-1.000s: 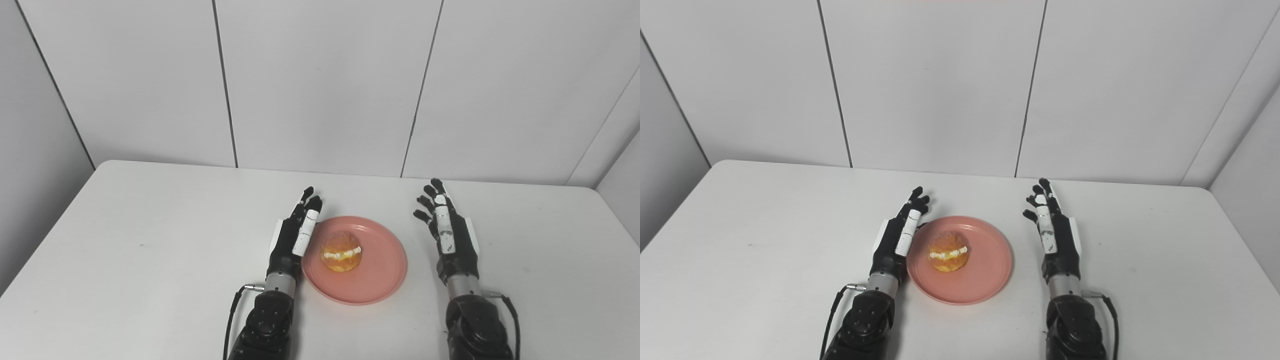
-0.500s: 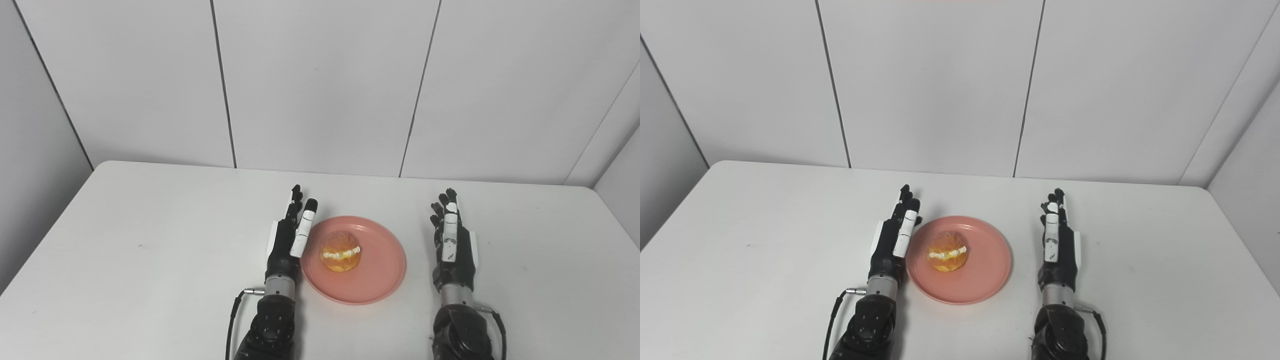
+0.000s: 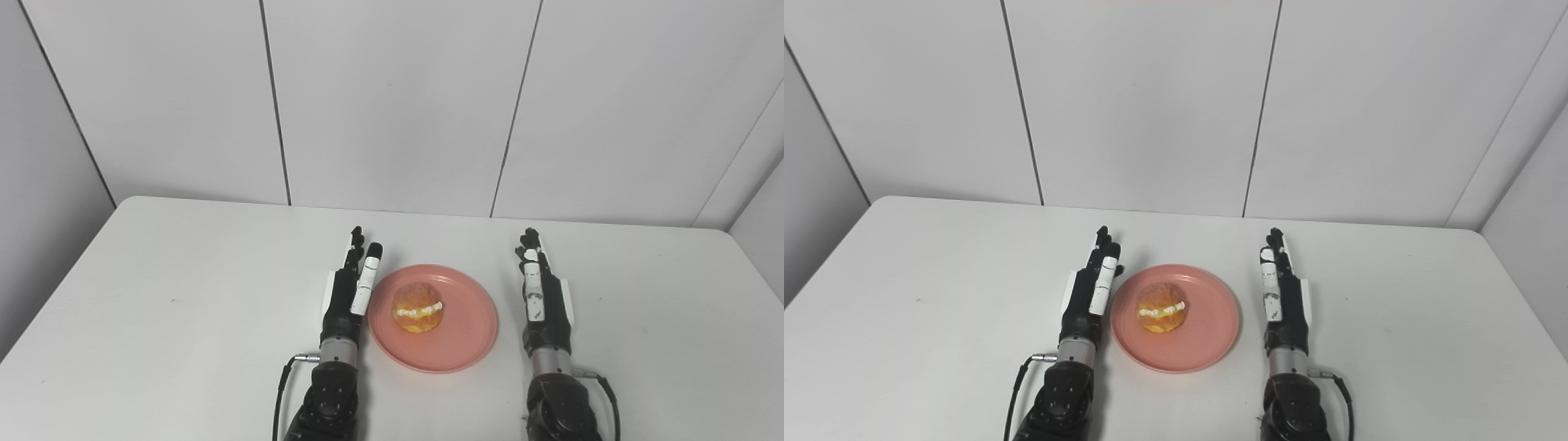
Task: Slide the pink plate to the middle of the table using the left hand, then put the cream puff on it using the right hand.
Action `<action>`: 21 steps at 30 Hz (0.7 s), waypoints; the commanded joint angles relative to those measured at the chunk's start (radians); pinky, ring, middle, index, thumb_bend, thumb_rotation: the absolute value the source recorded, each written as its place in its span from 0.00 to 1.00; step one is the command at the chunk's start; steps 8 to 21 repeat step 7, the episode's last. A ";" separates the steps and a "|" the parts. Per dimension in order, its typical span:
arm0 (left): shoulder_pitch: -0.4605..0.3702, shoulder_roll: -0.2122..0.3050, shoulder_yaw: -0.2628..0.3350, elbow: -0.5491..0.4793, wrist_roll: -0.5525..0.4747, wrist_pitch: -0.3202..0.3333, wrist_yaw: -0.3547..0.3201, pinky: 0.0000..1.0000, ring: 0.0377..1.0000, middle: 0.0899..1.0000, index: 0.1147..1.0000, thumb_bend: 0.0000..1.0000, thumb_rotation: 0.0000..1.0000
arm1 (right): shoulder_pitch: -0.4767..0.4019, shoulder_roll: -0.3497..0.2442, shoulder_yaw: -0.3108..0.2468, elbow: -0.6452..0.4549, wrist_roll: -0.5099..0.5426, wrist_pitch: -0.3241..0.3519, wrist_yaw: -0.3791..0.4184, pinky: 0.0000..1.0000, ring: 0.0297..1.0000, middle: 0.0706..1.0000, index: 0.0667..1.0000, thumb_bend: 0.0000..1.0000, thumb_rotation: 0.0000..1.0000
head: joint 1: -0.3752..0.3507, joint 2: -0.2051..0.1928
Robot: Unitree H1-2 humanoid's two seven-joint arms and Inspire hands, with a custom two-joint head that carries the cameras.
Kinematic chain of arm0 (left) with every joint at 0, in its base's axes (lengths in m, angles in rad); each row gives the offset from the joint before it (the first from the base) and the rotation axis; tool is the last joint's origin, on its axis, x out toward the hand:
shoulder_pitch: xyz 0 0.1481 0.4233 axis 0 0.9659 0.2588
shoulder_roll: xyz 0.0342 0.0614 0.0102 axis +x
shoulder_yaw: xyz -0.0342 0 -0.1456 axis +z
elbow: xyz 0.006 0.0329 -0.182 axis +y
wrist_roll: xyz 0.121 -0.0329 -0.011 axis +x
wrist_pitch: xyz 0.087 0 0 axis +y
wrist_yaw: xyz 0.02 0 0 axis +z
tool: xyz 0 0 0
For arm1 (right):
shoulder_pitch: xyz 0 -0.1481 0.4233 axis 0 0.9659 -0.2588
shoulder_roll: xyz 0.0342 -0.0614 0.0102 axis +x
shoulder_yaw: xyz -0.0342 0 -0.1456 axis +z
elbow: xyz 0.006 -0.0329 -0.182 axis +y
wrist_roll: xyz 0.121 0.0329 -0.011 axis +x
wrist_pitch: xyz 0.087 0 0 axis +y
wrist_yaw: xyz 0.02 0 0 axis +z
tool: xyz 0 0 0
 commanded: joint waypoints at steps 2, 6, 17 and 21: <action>-0.005 0.003 0.000 -0.030 0.009 0.007 0.008 1.00 1.00 1.00 1.00 0.74 0.99 | 0.012 -0.009 0.006 -0.015 0.011 0.009 0.018 0.99 0.95 0.96 0.95 0.90 1.00 | 0.000 0.001; 0.000 0.003 -0.003 -0.037 0.012 0.013 0.007 1.00 1.00 1.00 1.00 0.73 0.99 | 0.019 -0.009 0.010 -0.025 0.023 0.022 0.028 0.98 0.95 0.96 0.95 0.90 1.00 | -0.001 0.004; 0.002 0.003 -0.003 -0.039 0.010 0.014 0.005 1.00 1.00 1.00 1.00 0.74 0.99 | 0.021 -0.009 0.010 -0.026 0.025 0.024 0.029 0.97 0.95 0.96 0.95 0.90 1.00 | -0.002 0.005; 0.002 0.003 -0.003 -0.039 0.010 0.014 0.005 1.00 1.00 1.00 1.00 0.74 0.99 | 0.021 -0.009 0.010 -0.026 0.025 0.024 0.029 0.97 0.95 0.96 0.95 0.90 1.00 | -0.002 0.005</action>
